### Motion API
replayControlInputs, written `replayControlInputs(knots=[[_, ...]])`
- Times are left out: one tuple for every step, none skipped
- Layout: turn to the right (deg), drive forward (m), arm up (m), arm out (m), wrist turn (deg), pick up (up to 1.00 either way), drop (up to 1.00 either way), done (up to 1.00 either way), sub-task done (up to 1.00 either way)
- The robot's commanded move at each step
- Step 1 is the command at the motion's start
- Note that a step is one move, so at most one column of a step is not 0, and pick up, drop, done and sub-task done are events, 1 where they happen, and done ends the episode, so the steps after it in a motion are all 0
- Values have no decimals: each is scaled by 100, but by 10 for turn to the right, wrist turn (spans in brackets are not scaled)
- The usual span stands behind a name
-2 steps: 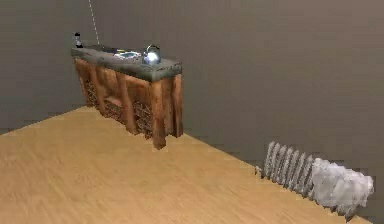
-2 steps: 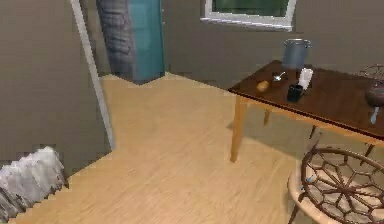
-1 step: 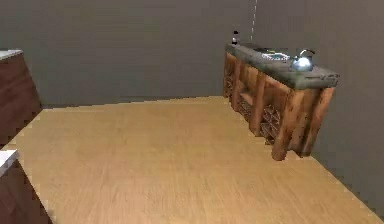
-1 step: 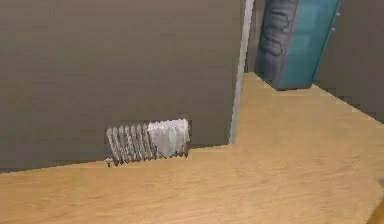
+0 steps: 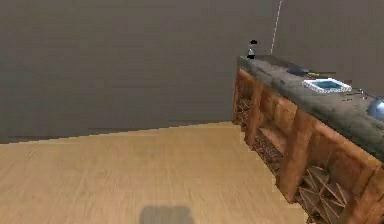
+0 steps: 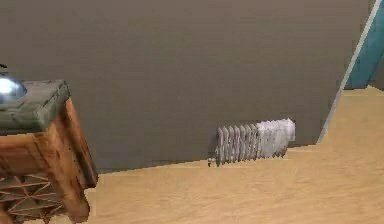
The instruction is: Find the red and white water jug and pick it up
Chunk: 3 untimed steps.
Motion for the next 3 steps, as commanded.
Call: replayControlInputs(knots=[[-450,0,0,0,0,0,0,0,0],[-150,0,0,0,0,0,0,0,0],[0,65,0,0,0,0,0,0,0]])
